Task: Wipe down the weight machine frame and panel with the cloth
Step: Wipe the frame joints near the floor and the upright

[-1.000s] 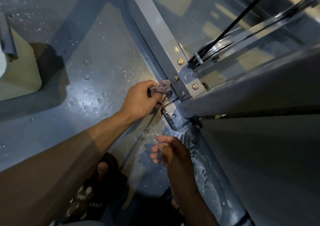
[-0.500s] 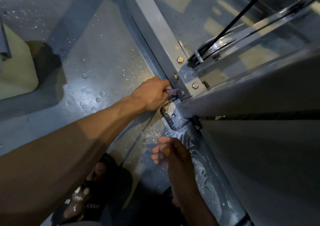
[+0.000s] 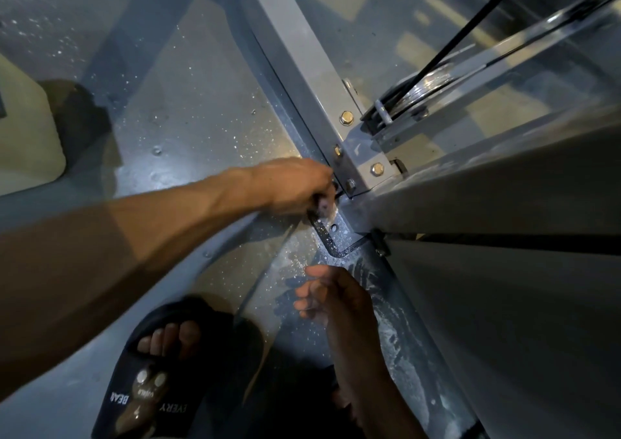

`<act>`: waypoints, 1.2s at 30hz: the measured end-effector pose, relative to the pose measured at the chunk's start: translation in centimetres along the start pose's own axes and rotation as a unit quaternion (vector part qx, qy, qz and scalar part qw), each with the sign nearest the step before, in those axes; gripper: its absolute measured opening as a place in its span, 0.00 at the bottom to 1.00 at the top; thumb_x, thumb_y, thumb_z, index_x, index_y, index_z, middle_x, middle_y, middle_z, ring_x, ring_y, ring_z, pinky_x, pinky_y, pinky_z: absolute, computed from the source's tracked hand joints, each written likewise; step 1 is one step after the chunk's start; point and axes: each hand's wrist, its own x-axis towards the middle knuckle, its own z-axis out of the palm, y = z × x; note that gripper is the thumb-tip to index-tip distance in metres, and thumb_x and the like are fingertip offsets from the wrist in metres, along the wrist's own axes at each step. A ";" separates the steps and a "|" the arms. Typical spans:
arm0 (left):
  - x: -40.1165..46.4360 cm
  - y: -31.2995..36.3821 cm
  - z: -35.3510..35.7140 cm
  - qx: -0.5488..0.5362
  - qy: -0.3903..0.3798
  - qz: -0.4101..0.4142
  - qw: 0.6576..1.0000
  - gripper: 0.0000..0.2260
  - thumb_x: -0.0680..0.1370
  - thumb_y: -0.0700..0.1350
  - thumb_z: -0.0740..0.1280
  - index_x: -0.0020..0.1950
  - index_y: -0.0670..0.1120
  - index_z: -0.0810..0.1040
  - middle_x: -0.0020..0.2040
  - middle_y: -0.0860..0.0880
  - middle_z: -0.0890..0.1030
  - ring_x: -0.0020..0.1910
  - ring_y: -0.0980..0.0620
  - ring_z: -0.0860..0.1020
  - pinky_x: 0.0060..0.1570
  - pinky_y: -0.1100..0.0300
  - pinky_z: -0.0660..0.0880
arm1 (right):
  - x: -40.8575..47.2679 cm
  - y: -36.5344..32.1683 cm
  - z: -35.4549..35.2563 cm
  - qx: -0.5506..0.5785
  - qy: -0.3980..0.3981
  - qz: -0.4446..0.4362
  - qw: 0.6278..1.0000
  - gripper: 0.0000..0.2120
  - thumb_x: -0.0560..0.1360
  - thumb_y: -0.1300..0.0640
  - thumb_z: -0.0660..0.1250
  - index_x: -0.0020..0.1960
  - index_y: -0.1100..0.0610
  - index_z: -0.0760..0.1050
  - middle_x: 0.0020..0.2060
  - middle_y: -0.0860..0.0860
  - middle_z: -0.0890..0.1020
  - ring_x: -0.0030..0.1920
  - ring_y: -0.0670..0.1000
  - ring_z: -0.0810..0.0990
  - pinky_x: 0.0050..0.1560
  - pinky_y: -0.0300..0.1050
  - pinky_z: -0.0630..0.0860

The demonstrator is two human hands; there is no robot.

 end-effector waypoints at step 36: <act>-4.2 4.1 6.2 -0.177 0.305 -0.145 0.924 0.05 0.81 0.42 0.67 0.50 0.50 0.81 0.43 0.55 0.73 0.39 0.60 0.72 0.40 0.69 0.67 | -2.6 1.9 -0.4 -0.020 0.006 0.019 1.000 0.13 0.66 0.57 0.67 0.48 0.61 0.80 0.34 0.54 0.83 0.36 0.52 0.80 0.39 0.40 0.79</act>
